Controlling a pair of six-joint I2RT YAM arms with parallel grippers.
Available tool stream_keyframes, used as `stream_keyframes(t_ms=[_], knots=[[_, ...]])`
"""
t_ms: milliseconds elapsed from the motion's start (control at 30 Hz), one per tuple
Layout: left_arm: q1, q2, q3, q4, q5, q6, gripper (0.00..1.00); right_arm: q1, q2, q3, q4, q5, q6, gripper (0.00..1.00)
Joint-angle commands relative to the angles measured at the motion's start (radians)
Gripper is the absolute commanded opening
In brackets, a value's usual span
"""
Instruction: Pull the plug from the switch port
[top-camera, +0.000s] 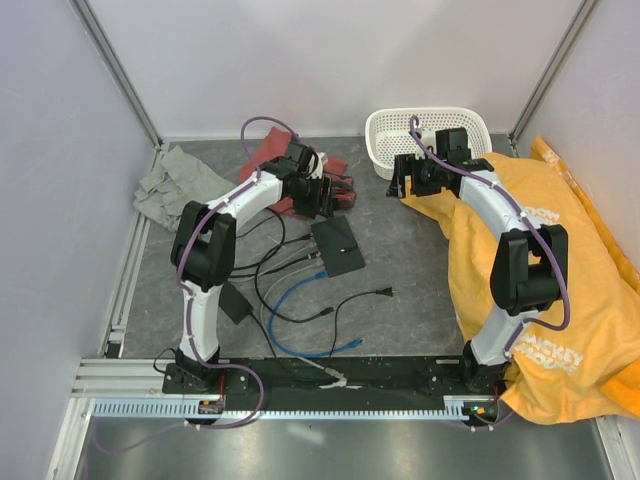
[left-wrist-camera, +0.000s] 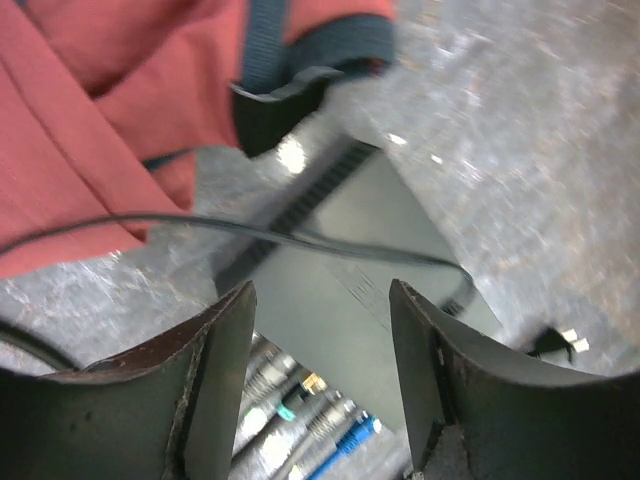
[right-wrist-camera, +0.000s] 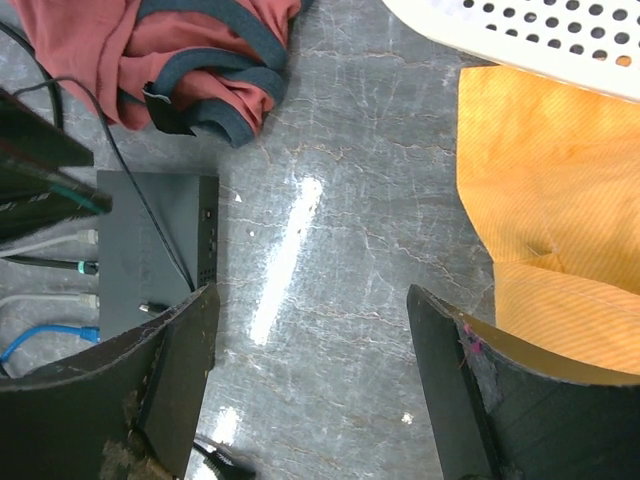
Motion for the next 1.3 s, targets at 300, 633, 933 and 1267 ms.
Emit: stream_keyframes(t_ms=[300,633,933,1267], knots=[[0.123,0.164,0.16,0.109,0.164,-0.086,0.22,-0.002,-0.056,-0.025,-0.026,0.055,-0.047,0.87],[0.181,-0.154,-0.048,0.033,0.342,0.048,0.02,0.0,0.007,0.018,-0.009,0.032,-0.041,0.88],[0.295,-0.492,-0.255,-0.326,0.105,0.585,0.02,0.012,0.056,0.012,0.033,-0.003,0.005,0.88],[0.567,-0.713,-0.676,-0.193,-0.475,0.906,0.02,0.06,0.079,0.005,0.042,-0.014,0.011,0.88]])
